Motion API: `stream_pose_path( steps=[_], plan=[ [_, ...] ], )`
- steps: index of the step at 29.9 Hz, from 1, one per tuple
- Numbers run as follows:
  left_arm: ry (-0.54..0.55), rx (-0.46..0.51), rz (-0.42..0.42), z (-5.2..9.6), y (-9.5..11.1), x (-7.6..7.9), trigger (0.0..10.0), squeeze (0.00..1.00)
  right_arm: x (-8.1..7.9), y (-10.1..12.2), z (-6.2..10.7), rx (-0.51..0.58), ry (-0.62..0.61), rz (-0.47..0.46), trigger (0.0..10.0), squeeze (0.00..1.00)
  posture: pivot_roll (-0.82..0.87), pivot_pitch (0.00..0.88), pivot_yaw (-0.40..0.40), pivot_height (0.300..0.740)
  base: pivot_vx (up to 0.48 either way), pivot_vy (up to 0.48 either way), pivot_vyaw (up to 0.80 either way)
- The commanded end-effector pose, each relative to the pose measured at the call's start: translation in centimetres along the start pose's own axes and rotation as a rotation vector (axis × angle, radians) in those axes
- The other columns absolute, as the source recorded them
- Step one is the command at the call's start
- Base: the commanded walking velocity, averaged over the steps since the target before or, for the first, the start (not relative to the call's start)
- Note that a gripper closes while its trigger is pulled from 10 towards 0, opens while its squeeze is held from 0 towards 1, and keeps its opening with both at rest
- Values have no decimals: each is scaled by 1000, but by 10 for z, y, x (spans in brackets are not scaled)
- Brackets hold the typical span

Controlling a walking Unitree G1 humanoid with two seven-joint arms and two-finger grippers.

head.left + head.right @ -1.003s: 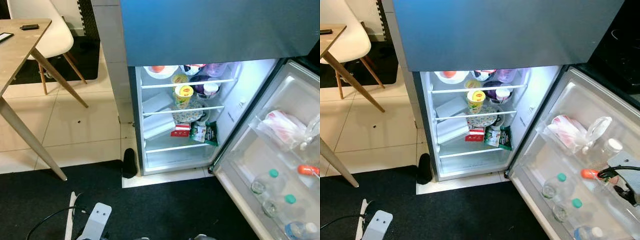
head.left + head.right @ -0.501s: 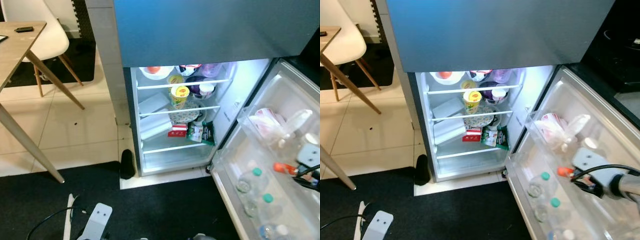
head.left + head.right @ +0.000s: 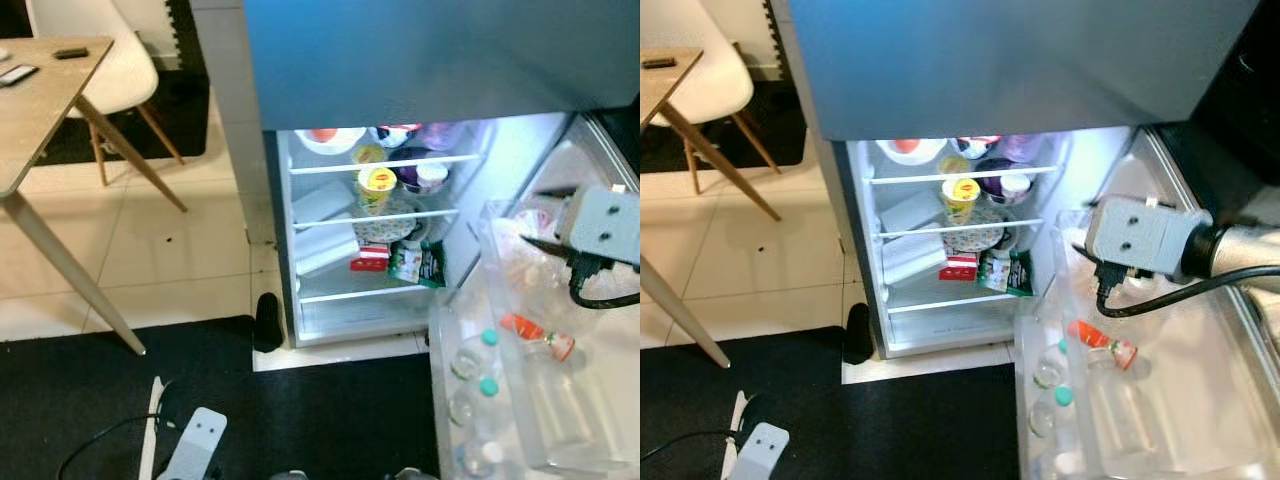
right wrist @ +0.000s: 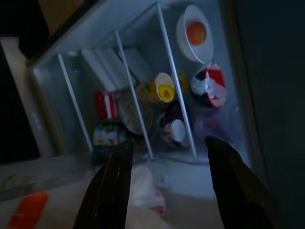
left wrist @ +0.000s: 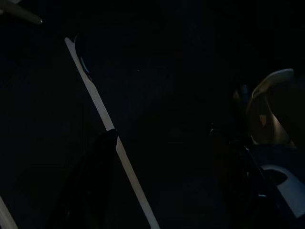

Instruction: Restocking fridge

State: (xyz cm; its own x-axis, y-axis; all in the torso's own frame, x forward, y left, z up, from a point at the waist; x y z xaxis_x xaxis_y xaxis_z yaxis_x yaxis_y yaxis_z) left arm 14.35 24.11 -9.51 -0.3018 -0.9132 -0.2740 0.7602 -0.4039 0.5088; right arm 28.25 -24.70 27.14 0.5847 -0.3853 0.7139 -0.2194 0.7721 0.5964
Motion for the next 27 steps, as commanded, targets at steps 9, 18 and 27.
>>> stream_pose_path(
  steps=[9, 18, 27],
  plan=[
    [-20, -67, -12, 3, -15, 9, 10000, 0, 96, -20, 77, -220, -663, 79, 10000, 0, -35, 82, -45, 740, 0, 0, 0],
    [-22, -91, -7, 4, -20, 12, 10000, 0, 119, -86, 159, -482, -1192, -79, 10000, 0, -45, 84, -49, 740, 0, 0, 0],
    [-22, -101, -2, 5, -22, 16, 10000, 0, 59, -177, 183, -760, -1307, -306, 10000, 0, -38, 85, -52, 740, 0, 0, 0]
  ],
)
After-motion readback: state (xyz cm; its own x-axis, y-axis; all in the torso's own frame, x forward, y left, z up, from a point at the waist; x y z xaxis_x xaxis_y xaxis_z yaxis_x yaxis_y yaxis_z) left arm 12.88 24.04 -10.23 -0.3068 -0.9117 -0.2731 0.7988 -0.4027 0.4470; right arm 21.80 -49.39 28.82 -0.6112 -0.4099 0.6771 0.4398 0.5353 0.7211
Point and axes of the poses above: a point about 5 cm out from each wrist's last joint towards the gripper, its own z axis pointing back from the gripper into the wrist, its own y axis along the axis of the wrist's last joint, x = y × z, the point moved 1 cm from there along -z, pointing out of the wrist towards the gripper, and after that the axes turned 4 degrees about -z, right-handed, at the moved point
